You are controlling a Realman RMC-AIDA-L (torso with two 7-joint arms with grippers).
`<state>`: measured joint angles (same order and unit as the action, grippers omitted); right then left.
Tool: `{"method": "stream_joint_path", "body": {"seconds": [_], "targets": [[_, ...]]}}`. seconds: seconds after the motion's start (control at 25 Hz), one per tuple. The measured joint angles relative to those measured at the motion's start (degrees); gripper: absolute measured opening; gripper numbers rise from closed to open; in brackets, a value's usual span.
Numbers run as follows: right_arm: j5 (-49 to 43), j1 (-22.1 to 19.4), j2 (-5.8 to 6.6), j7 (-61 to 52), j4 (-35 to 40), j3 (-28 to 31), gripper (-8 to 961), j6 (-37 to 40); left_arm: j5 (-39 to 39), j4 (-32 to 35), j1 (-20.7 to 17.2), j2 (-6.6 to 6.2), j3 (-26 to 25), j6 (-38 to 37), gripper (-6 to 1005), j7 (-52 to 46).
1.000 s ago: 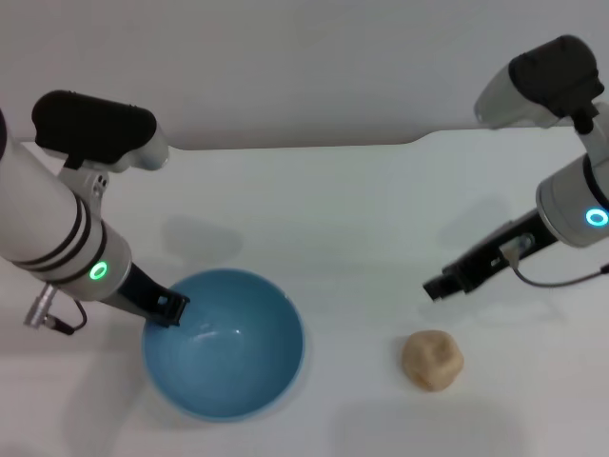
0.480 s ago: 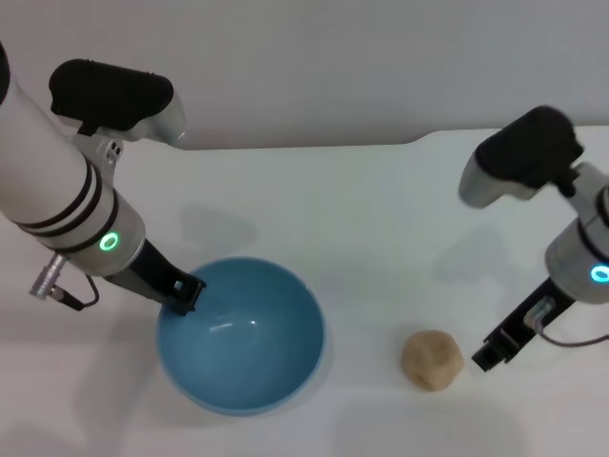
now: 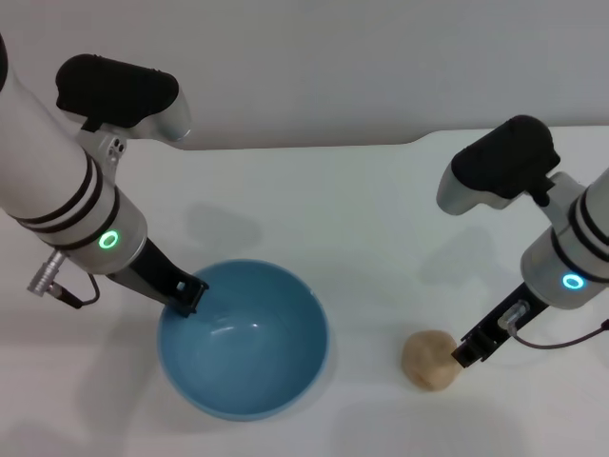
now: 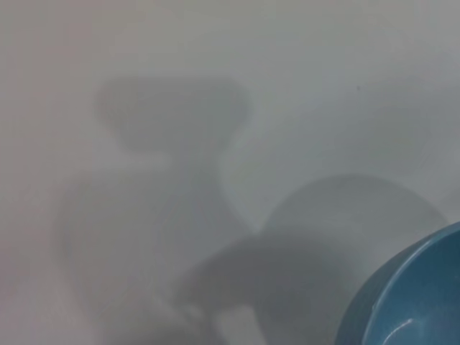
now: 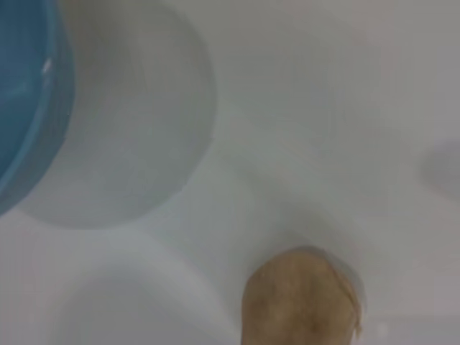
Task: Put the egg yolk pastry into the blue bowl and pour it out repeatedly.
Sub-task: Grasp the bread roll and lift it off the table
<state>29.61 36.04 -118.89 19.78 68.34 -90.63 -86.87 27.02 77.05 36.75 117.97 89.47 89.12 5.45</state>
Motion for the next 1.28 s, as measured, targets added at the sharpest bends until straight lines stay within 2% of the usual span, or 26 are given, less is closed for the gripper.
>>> {"method": "stream_joint_path", "body": {"seconds": [0.4, 0.84, 1.28], "targets": [[3.11, 0.18, -0.12, -2.12, -3.05, -3.30, 306, 6.50, 0.93, 0.17, 0.01, -0.12, 0.00, 0.36, 12, 1.94], [5.85, 0.55, -0.19, -3.03, -8.50, -6.14, 257, 10.62, 0.93, 0.59, 0.10, -0.17, -0.03, 0.60, 12, 2.74], [5.62, 1.37, 0.05, -3.22, -8.81, -7.56, 208, 9.30, 1.02, 1.52, 0.18, -0.18, -0.09, 1.96, 13, 3.39]]}}
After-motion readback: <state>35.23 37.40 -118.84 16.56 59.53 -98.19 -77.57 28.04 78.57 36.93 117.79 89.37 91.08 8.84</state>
